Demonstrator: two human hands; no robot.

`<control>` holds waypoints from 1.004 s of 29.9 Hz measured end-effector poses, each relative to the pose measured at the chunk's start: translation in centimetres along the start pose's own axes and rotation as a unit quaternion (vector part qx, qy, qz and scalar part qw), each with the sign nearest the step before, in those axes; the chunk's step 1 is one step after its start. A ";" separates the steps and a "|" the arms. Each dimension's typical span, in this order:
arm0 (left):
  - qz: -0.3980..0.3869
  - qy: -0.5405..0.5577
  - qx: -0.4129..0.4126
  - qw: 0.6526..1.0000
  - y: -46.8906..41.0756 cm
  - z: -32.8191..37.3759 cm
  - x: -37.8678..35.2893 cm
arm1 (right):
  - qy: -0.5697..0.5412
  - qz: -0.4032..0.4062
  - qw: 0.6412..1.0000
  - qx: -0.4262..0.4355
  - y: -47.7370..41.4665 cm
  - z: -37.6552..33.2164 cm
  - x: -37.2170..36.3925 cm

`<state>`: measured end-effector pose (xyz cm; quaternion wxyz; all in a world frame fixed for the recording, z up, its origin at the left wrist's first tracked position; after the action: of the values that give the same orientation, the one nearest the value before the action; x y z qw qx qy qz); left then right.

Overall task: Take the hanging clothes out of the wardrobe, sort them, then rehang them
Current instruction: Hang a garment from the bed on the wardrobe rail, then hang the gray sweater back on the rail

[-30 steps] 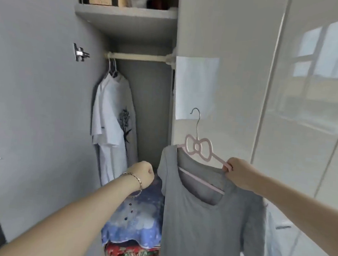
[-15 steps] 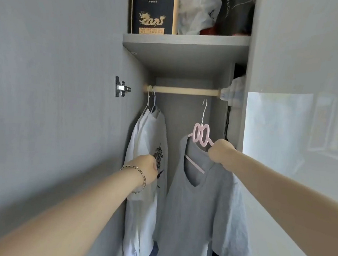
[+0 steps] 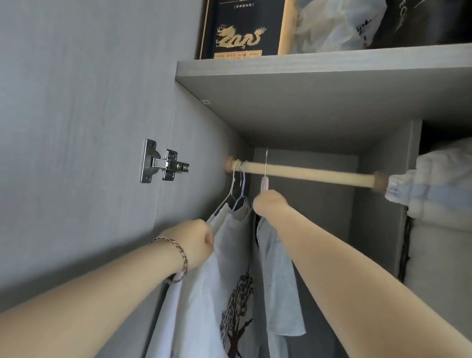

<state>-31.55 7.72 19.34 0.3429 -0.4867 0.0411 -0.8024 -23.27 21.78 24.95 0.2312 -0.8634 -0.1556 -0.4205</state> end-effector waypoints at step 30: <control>-0.407 -0.012 -0.282 0.868 25.8 15.6 -20.0 | 0.151 -0.234 0.895 -0.349 40.7 29.0 -2.0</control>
<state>0.08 4.05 2.18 -0.1661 -0.5456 0.0599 -0.8192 13.34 2.66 -3.23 -0.1690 -0.7535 -0.1595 -0.6150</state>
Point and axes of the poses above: each hand's wrist, its own y-axis away from the middle knuckle, its own x-axis out of the back of the hand, z = x × y, the point moved 6 cm from there along -y, towards the middle knuckle, and after that the axes turned 14 degrees about y, right-handed, at the moved point
